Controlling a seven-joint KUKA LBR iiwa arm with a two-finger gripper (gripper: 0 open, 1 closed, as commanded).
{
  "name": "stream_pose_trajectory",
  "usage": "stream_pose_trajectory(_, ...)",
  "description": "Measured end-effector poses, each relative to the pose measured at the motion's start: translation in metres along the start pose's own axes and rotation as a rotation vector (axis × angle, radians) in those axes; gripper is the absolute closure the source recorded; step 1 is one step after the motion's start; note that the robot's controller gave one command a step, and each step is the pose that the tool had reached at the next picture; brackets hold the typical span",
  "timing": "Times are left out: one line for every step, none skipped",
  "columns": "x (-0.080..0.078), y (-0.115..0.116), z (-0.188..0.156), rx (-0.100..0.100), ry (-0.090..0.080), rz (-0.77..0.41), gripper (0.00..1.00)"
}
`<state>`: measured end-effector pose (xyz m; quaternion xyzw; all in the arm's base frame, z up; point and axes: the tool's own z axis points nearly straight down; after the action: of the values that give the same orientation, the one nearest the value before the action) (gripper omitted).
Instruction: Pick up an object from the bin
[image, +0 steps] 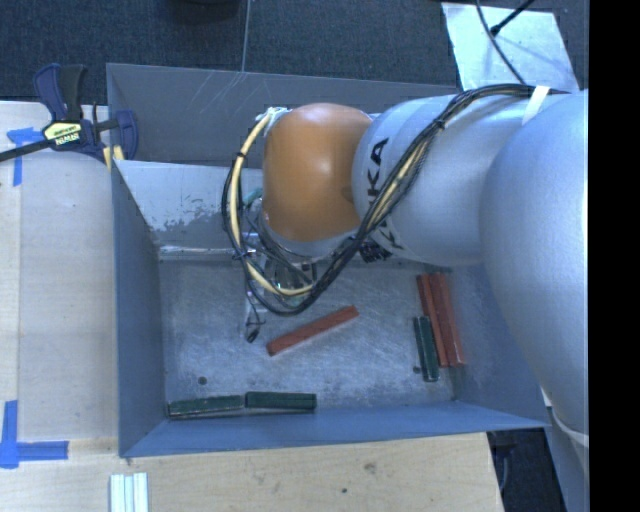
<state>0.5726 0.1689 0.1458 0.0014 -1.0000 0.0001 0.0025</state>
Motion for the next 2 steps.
stream_pose_trajectory(0.000,-0.080,0.077,0.002,-0.004,-0.255,0.00)
stream_pose_trajectory(0.001,-0.096,0.044,0.000,-0.012,-0.175,0.00)
